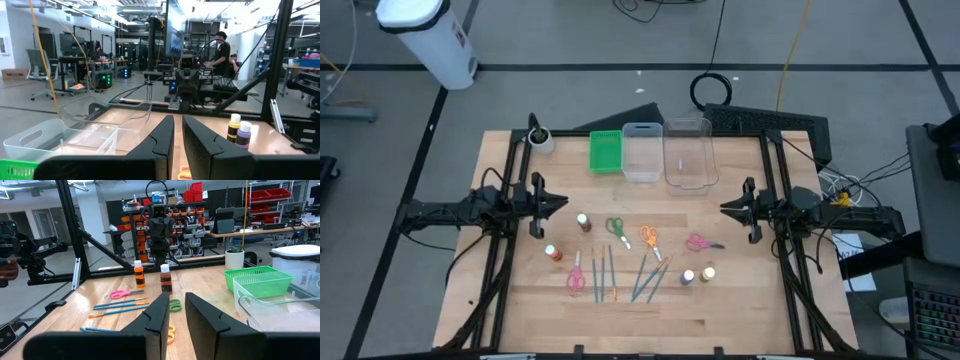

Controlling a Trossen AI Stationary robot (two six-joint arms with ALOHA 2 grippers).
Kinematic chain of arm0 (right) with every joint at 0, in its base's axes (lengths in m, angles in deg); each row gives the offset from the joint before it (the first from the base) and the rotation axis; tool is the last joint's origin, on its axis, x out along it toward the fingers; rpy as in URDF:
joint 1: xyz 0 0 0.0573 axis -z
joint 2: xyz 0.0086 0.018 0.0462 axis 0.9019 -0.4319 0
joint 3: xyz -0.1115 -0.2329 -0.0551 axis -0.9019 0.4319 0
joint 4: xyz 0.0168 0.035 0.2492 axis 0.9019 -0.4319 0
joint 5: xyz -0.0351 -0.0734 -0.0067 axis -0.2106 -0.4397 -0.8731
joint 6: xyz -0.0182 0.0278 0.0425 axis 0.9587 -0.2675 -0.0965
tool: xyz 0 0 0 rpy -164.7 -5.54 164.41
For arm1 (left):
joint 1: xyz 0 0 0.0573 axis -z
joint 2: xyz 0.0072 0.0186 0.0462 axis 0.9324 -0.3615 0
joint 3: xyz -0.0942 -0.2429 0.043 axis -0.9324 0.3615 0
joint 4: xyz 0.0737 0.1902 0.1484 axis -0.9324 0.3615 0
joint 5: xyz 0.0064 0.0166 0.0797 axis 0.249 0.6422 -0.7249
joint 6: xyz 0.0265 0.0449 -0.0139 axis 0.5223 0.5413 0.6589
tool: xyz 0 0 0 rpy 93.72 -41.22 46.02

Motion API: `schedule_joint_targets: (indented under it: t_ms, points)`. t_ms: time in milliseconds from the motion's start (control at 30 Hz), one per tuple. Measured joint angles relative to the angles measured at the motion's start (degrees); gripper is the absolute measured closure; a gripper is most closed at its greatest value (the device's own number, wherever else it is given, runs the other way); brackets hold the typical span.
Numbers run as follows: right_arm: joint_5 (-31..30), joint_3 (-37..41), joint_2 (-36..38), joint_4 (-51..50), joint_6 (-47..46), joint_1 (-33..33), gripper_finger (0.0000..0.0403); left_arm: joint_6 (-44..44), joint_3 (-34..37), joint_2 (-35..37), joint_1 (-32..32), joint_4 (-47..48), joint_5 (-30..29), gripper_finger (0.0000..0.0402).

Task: Pick & Place Paint Supplies
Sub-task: Put the brown paint bottle into the green bin

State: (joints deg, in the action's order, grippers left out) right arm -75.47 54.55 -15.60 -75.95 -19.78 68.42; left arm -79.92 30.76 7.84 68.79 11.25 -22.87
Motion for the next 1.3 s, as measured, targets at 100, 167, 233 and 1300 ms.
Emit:
schedule_joint_targets:
  t_ms: [100,167,233,1300]
  points:
    - [0.0,0.0,0.0,0.0,0.0,0.0,0.0348,0.0,0.0,0.0,0.0,0.2,0.0,0.0355]
    - [0.0,0.0,0.0,0.0,0.0,0.0,0.0348,0.0,0.0,0.0,0.0,0.2,0.0,0.0355]
    - [0.0,0.0,0.0,0.0,0.0,0.0,0.0348,0.9,0.0,0.0,0.0,0.2,-0.1,0.0355]
    - [0.0,0.0,0.0,0.0,0.0,0.0,0.0348,-12.3,-7.8,-16.1,0.1,2.4,-4.8,0.0161]
